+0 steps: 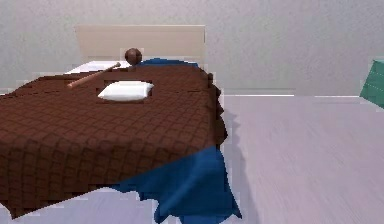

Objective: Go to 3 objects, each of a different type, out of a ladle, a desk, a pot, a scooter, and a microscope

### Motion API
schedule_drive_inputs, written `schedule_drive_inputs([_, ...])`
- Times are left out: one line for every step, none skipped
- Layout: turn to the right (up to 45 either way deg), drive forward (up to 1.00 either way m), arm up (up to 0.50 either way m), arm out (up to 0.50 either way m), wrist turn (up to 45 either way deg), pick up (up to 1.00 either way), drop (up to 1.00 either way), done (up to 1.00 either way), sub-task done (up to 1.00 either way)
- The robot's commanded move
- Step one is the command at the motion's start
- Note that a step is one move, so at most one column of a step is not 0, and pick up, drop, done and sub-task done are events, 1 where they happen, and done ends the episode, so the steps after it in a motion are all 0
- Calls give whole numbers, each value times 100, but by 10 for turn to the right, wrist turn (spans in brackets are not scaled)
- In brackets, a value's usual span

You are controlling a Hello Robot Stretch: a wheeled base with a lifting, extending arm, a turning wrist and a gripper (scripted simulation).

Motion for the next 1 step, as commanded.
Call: schedule_drive_inputs([-450, 0, 0, 0, 0, 0, 0, 0, 0])
